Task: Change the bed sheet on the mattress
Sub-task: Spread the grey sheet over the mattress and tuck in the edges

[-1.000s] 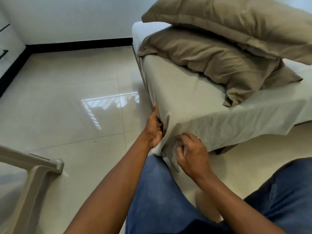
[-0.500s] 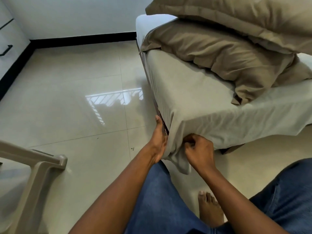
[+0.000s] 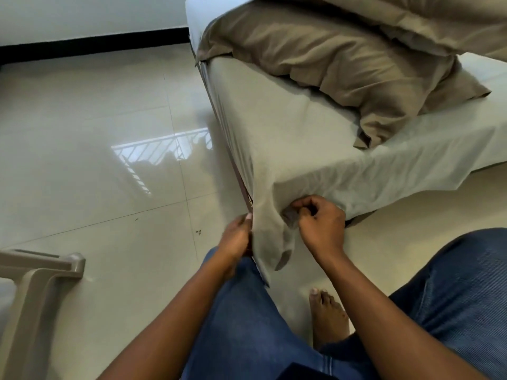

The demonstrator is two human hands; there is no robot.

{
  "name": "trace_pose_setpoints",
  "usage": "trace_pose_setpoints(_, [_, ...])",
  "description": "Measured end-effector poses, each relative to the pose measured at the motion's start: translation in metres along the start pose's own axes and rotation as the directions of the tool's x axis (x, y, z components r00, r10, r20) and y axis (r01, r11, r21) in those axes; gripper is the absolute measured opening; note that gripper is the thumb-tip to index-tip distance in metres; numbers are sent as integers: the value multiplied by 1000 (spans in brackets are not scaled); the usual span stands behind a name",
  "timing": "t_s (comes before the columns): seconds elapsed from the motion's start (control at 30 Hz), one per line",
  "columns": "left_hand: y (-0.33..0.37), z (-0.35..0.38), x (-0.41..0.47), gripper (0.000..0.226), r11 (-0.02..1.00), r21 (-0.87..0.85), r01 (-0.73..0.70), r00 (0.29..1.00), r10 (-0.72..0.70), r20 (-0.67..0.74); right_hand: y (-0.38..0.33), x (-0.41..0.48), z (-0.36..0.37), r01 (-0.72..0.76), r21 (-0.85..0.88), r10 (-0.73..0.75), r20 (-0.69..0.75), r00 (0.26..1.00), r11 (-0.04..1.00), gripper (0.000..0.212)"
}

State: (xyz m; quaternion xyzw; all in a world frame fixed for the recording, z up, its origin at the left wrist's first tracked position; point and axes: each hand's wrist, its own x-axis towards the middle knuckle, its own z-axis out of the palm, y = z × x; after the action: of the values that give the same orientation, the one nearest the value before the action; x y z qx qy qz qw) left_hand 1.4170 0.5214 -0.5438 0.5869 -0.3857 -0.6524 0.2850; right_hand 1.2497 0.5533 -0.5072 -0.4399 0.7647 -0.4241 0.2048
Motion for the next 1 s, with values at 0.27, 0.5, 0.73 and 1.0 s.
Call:
trace_pose_setpoints(0.27, [-8,-7,-30,56,782,365,-506,833,552,-28,-9,-11,-4,104,88,-101,-40,994,991,31])
trace_pose_setpoints(0.5, [-17,-20,-32,18,807,242,-538,842,530,105,-11,-13,-13,137,155,-123,-98,988,978,32])
trace_pose_setpoints(0.73, [-5,-55,9,11,757,453,-472,881,391,265,-13,-18,-4,291,81,-291,-5,957,953,34])
trace_pose_setpoints(1.0, [9,-57,17,24,753,474,-456,855,223,469,-10,-23,-1,421,42,-422,18,906,906,25])
